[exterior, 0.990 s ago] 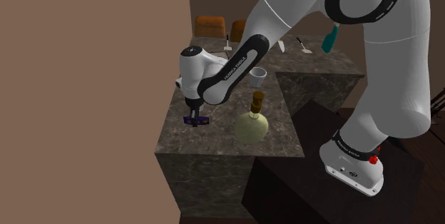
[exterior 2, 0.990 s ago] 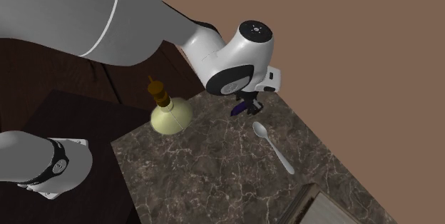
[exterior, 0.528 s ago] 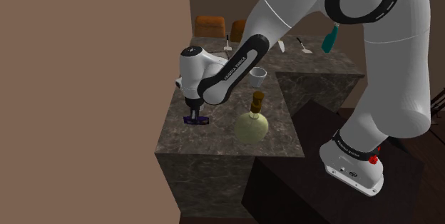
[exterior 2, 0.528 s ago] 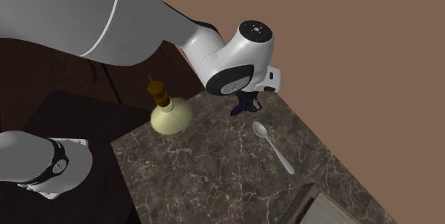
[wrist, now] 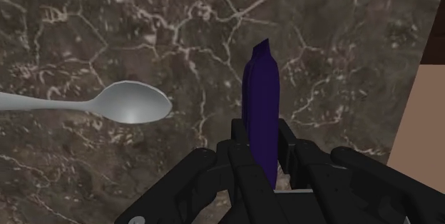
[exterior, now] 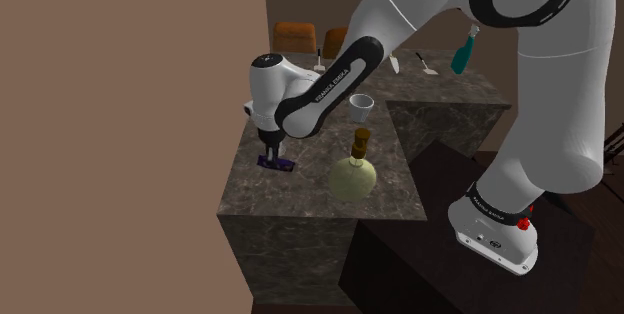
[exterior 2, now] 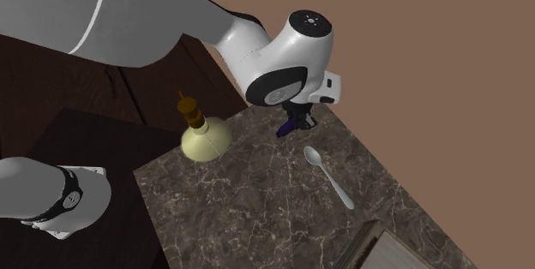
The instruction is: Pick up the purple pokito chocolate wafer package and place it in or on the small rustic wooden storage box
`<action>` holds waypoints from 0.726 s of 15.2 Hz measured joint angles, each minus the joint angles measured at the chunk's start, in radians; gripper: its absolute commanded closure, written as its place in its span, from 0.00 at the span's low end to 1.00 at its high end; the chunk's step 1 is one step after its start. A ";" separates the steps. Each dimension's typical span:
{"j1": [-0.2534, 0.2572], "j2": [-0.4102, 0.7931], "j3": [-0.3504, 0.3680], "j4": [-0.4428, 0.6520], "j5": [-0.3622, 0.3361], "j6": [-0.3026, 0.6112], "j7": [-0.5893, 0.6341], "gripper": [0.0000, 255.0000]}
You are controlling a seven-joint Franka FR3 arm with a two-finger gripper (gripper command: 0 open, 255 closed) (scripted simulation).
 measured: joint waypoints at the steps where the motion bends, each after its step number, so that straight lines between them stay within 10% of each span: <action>1: -0.001 -0.009 0.003 0.000 0.004 -0.009 -0.002 1.00; 11: -0.023 -0.106 0.028 0.007 0.047 -0.110 -0.033 1.00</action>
